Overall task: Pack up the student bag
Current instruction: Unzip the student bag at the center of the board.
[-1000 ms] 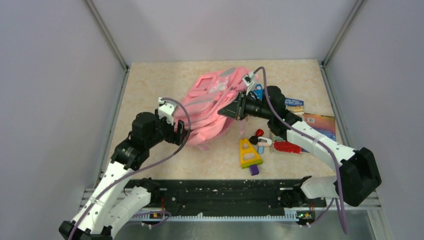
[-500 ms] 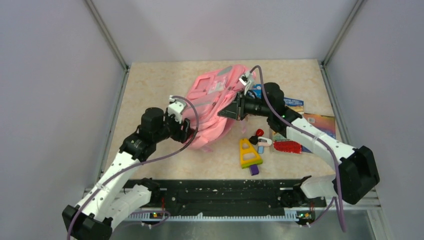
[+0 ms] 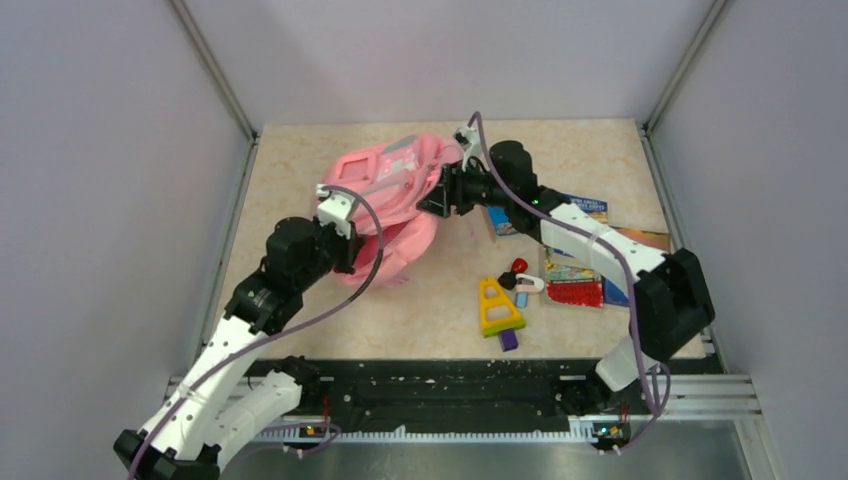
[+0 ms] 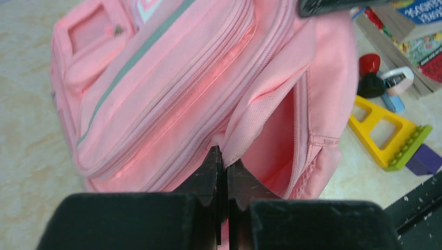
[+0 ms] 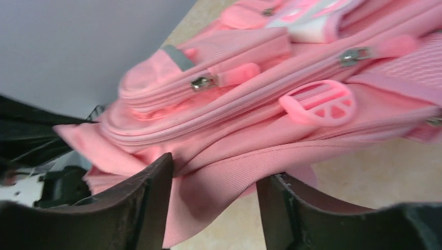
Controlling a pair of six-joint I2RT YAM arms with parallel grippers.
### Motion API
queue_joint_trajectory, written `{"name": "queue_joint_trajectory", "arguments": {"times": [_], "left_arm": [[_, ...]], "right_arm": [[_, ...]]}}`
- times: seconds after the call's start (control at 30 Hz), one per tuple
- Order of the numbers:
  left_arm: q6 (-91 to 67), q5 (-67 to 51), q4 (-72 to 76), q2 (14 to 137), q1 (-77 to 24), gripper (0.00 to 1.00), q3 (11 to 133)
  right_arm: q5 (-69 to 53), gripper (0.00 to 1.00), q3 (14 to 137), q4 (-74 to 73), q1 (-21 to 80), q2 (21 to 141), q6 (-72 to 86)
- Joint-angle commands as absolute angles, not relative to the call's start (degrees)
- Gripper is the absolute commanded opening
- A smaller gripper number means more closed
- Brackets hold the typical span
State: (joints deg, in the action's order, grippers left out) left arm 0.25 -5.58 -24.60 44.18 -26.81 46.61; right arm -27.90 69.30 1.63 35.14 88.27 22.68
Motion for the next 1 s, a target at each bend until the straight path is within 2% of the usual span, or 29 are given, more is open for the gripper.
{"name": "queue_joint_trajectory", "arguments": {"times": [0.0,0.07,0.17,0.53,0.83,0.97], "left_arm": [[-5.28,-0.53,-20.98,42.02,-27.11,0.0,54.11],[-6.6,-0.55,-22.48,43.73,-27.16,0.0,55.6],[-7.29,1.73,-24.03,46.95,-27.09,0.0,57.11],[-7.79,7.28,-18.22,49.91,-27.04,0.0,56.14],[-4.6,12.86,-15.11,48.42,-27.06,0.0,53.97],[-3.53,13.59,-13.47,47.35,-27.04,0.0,51.53]], "right_arm": [[-18.35,0.65,75.44,-2.32,35.22,95.57,17.6],[-19.8,0.74,74.37,-0.77,35.22,95.83,18.73],[-20.41,0.8,70.53,3.51,35.18,93.16,20.92],[-20.8,0.82,55.86,9.36,35.37,84.61,27.12],[-6.54,0.84,51.13,1.85,35.6,77.49,21.76],[1.15,0.93,53.48,-4.48,34.79,77.64,16.13]]}}
